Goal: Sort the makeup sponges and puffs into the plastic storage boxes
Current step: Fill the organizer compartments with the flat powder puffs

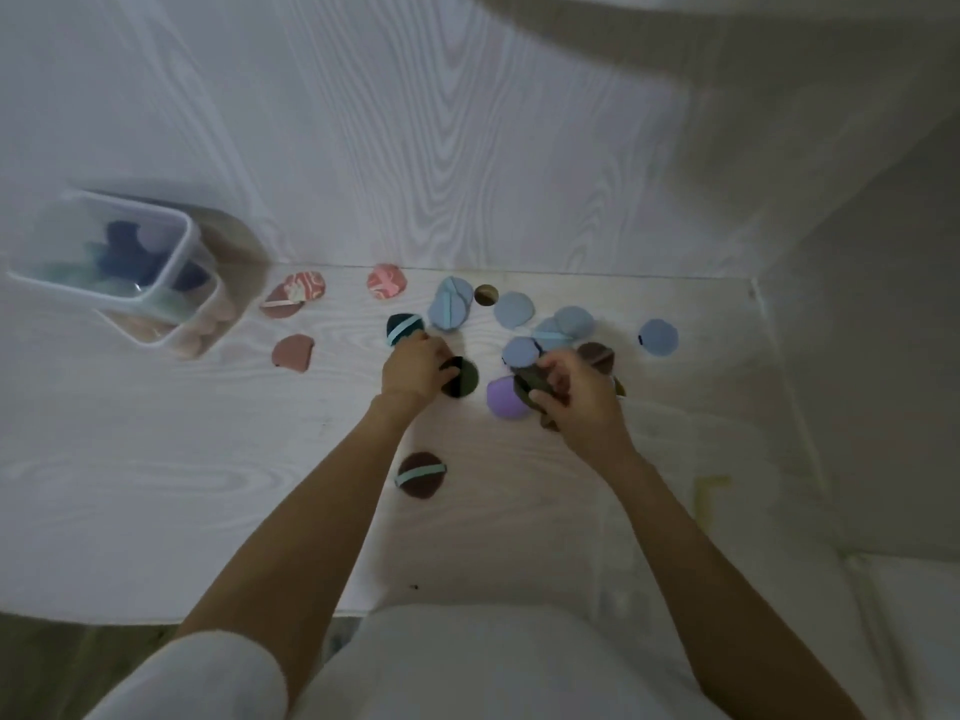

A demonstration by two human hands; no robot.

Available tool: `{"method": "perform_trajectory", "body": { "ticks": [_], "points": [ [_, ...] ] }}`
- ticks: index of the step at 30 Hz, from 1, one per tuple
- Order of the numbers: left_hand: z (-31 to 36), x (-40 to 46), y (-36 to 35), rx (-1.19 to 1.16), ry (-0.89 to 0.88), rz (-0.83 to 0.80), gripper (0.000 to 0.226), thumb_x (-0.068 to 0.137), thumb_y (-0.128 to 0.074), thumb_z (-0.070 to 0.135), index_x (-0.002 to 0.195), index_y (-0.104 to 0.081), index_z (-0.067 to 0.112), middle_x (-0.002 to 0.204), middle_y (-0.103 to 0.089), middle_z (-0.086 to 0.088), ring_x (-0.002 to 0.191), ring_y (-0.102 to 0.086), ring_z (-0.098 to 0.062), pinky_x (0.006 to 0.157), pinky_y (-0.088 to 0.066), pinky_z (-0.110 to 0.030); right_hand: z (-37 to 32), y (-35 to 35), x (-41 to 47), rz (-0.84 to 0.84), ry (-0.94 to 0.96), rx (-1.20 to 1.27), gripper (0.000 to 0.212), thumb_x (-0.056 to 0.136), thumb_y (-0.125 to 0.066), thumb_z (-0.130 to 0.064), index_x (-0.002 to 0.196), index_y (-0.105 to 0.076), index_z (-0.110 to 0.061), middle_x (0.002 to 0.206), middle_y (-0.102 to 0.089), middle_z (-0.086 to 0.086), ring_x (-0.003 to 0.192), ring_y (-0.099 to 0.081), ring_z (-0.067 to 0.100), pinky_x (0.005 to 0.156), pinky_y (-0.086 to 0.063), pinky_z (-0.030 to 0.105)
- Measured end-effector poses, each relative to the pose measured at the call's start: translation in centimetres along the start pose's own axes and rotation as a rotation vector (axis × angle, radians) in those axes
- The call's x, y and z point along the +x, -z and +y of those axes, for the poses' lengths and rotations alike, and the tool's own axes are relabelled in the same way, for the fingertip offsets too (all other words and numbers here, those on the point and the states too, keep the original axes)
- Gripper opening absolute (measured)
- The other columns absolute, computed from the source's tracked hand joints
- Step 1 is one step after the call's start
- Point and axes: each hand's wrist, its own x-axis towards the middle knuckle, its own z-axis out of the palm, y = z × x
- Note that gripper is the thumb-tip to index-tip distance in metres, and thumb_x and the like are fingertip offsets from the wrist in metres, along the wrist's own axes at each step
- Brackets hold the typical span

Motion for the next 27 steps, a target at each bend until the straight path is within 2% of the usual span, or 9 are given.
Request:
{"method": "perform_trajectory", "body": {
  "ticks": [3, 5, 7, 9, 13, 15, 19, 22, 27],
  "points": [
    [0.6, -1.1, 0.7, -0.134, 0.054, 0.02, 0.022, 0.084, -0.066, 0.025, 0.099, -0.061, 0.01, 0.101, -0.06, -0.007, 0.087, -0.059, -0.022, 0.07, -0.043, -0.029, 2.2, 4.0, -2.5, 0.166, -0.064, -0.017, 0.017, 0.081, -0.067, -0.005, 0.097, -0.062, -0.005, 0.087, -0.059, 0.008, 0.077, -0.055, 0.021, 0.067, -0.041, 0.026],
    [2.4, -3.0, 1.3, -0.302, -0.015, 0.093, 0.015, 0.083, -0.068, 0.022, 0.092, -0.06, 0.013, 0.089, -0.064, 0.001, 0.079, -0.061, -0.016, 0.068, -0.046, -0.027, 3.6, 6.1, -4.4, 0.25, -0.122, 0.005, 0.016, 0.082, -0.066, -0.002, 0.097, -0.062, -0.005, 0.093, -0.061, 0.01, 0.08, -0.057, 0.021, 0.069, -0.046, 0.024],
    [5.6, -5.1, 1.8, -0.534, -0.131, 0.158, 0.012, 0.082, -0.07, 0.018, 0.084, -0.058, 0.016, 0.08, -0.063, 0.01, 0.072, -0.06, -0.005, 0.065, -0.047, -0.021, 4.9, 7.4, -6.1, 0.307, -0.183, 0.023, 0.016, 0.084, -0.063, -0.001, 0.1, -0.062, -0.005, 0.097, -0.062, 0.007, 0.081, -0.058, 0.016, 0.069, -0.043, 0.01],
    [9.6, -6.8, 1.1, -0.598, -0.263, 0.15, 0.013, 0.081, -0.071, 0.016, 0.084, -0.058, 0.015, 0.078, -0.062, 0.01, 0.069, -0.057, -0.002, 0.062, -0.045, -0.014, 6.1, 8.5, -7.4, 0.377, -0.227, 0.049, 0.016, 0.086, -0.061, -0.002, 0.102, -0.062, -0.004, 0.097, -0.063, 0.006, 0.082, -0.058, 0.014, 0.066, -0.04, 0.001],
    [16.5, -7.9, -2.6, -0.391, -0.49, 0.033, 0.014, 0.08, -0.071, 0.016, 0.088, -0.063, 0.009, 0.083, -0.066, -0.003, 0.074, -0.057, -0.014, 0.062, -0.041, -0.022, 7.3, 10.0, -8.9, 0.487, -0.293, 0.137, 0.015, 0.089, -0.059, -0.006, 0.104, -0.062, -0.006, 0.094, -0.061, 0.0, 0.081, -0.056, 0.013, 0.064, -0.039, -0.002],
    [18.0, -7.9, -4.3, -0.244, -0.507, -0.035, 0.014, 0.083, -0.067, 0.022, 0.094, -0.065, 0.014, 0.089, -0.067, -0.002, 0.079, -0.057, -0.013, 0.064, -0.04, -0.024, 7.6, 10.4, -9.3, 0.519, -0.319, 0.162, 0.014, 0.089, -0.059, -0.007, 0.103, -0.061, -0.009, 0.093, -0.06, -0.002, 0.081, -0.056, 0.011, 0.064, -0.039, -0.002],
    [17.9, -7.9, -6.4, -0.009, -0.557, -0.05, 0.014, 0.085, -0.062, 0.031, 0.095, -0.065, 0.022, 0.088, -0.068, -0.002, 0.078, -0.061, -0.018, 0.066, -0.052, -0.037, 8.2, 10.3, -9.8, 0.541, -0.32, 0.184, 0.013, 0.087, -0.06, -0.005, 0.1, -0.062, -0.01, 0.09, -0.062, -0.003, 0.08, -0.057, 0.01, 0.065, -0.04, 0.0],
    [17.4, -7.9, -6.7, 0.063, -0.618, -0.023, 0.017, 0.089, -0.057, 0.034, 0.096, -0.068, 0.023, 0.084, -0.067, -0.006, 0.072, -0.061, -0.023, 0.065, -0.049, -0.035, 8.5, 9.7, -9.8, 0.511, -0.275, 0.187, 0.016, 0.087, -0.06, -0.004, 0.101, -0.064, -0.01, 0.092, -0.064, 0.0, 0.079, -0.058, 0.01, 0.065, -0.041, 0.002],
    [17.1, -8.7, -6.6, 0.15, -0.78, 0.028, 0.02, 0.091, -0.054, 0.027, 0.096, -0.073, 0.02, 0.083, -0.069, -0.006, 0.079, -0.06, -0.024, 0.072, -0.037, -0.032, 8.9, 8.9, -9.0, 0.368, -0.119, -0.042, 0.016, 0.084, -0.064, -0.009, 0.099, -0.065, -0.015, 0.088, -0.065, -0.004, 0.077, -0.056, 0.011, 0.062, -0.038, 0.015]
  ]
}}
